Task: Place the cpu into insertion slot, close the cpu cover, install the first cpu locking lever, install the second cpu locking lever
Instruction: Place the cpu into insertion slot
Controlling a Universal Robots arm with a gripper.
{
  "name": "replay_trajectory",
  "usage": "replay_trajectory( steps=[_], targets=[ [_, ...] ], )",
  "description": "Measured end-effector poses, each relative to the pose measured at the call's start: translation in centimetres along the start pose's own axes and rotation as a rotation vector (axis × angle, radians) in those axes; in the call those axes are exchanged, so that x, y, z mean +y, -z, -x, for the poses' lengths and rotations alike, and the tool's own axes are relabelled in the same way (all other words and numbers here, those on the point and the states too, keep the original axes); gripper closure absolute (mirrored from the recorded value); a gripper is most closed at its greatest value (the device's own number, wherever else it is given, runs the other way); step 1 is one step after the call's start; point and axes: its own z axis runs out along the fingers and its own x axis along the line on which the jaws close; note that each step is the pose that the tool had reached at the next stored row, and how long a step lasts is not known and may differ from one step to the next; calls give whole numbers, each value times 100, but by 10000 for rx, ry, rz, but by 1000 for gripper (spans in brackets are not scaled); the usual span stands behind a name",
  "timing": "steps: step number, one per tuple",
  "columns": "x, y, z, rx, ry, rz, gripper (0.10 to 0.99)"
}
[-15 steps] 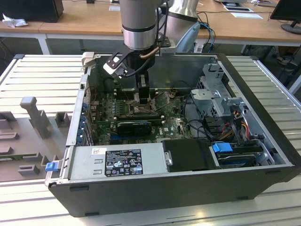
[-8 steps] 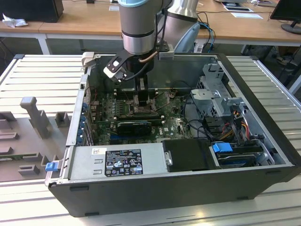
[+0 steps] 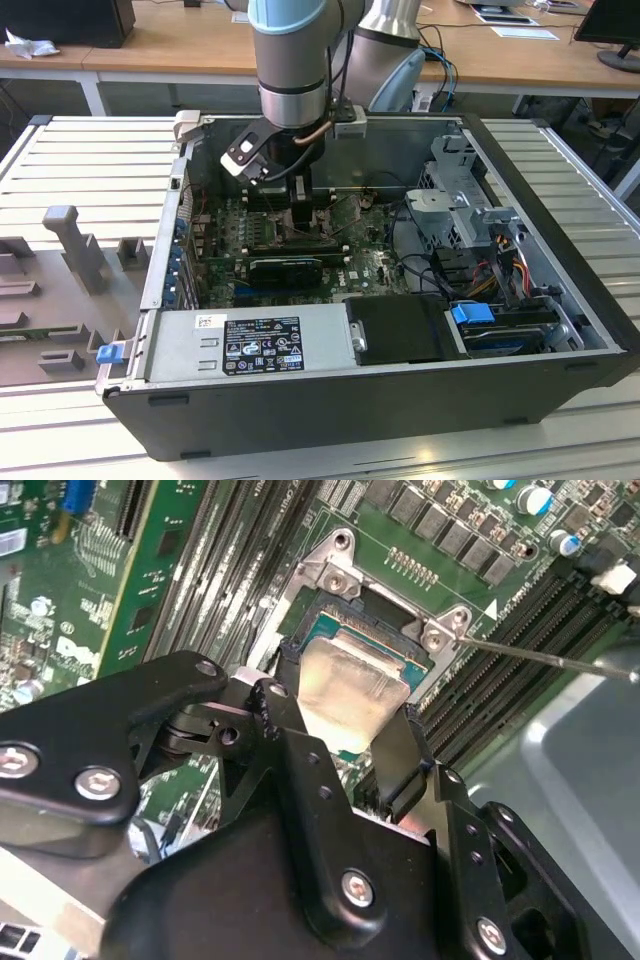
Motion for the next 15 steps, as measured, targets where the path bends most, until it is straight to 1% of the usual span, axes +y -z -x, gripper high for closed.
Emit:
replay_trajectory(
  steps=[3,5,11,15],
  targets=[
    [-3,-55,-7,-6,-88,-1,553],
    [-5,-79,-7,-16,-201,-1,553],
    [12,-106,-7,-18,-204,-25,553],
    [11,-120,-7,-19,-228,-32,553]
  ],
)
